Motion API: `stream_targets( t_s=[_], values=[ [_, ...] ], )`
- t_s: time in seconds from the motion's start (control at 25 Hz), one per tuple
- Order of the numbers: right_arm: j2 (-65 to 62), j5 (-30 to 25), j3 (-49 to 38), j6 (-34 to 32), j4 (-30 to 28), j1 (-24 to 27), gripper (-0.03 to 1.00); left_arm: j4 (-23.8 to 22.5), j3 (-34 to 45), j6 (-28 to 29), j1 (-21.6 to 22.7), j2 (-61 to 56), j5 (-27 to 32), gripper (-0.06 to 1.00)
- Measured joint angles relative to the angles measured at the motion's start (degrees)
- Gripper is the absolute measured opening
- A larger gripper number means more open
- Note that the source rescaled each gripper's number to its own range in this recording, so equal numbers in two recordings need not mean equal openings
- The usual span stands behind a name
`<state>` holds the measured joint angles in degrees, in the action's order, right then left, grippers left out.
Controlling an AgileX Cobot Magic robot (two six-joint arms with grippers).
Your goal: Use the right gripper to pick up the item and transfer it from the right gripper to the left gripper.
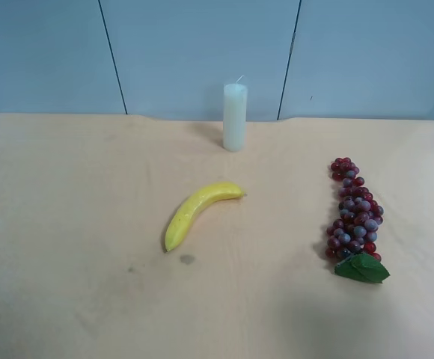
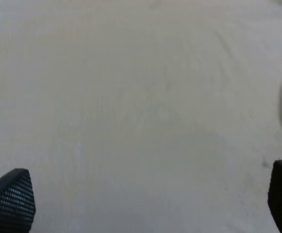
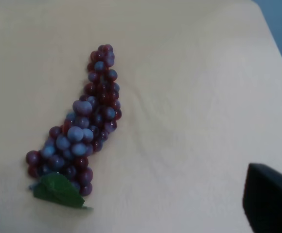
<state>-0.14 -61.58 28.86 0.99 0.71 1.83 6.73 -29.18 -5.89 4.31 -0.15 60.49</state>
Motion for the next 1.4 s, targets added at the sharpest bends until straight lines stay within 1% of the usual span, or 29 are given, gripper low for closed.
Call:
stream_targets(
  t_s=[0.16,0.28,0.4,0.48,0.56,0.68,0.76,0.96,1.04,1.16,1.32,1.4],
  values=[
    [4.84,-0.05,0.47,-0.31,0.77,-0.02,1.0,0.0,0.0,0.0,0.0,0.0,0.0,0.93],
    [10.3,1.04,3.48,-1.58,0.95,-1.3,1.0,0.0,0.0,0.0,0.0,0.0,0.0,0.93],
    [15.22,3.13,6.2,-3.41,-1.62,-2.02,1.0,0.0,0.0,0.0,0.0,0.0,0.0,0.93],
    [18.49,3.47,7.43,-5.62,-3.03,-2.22,1.0,0.0,0.0,0.0,0.0,0.0,0.0,0.93],
    [21.85,3.52,8.07,-7.16,-3.53,-2.34,1.0,0.0,0.0,0.0,0.0,0.0,0.0,0.93],
    [28.03,3.93,8.12,-7.8,-4.22,-2.33,1.0,0.0,0.0,0.0,0.0,0.0,0.0,0.93],
    [32.32,5.15,8.12,-8.11,-4.41,-2.33,1.0,0.0,0.0,0.0,0.0,0.0,0.0,0.93],
    [44.35,10.37,8.16,-9.66,-4.47,-2.33,1.0,0.0,0.0,0.0,0.0,0.0,0.0,0.93],
    [48.84,11.29,8.76,-9.79,-4.47,-2.33,1.0,0.0,0.0,0.0,0.0,0.0,0.0,0.93],
    [55.71,11.98,11.71,-9.79,-4.65,-2.33,1.0,0.0,0.0,0.0,0.0,0.0,0.0,0.93],
    [65.35,12.26,18.35,-9.79,-5.41,-2.26,1.0,0.0,0.0,0.0,0.0,0.0,0.0,0.93],
    [70.48,12.36,21.93,-9.79,-5.32,-1.3,1.0,0.0,0.0,0.0,0.0,0.0,0.0,0.93]
  ],
)
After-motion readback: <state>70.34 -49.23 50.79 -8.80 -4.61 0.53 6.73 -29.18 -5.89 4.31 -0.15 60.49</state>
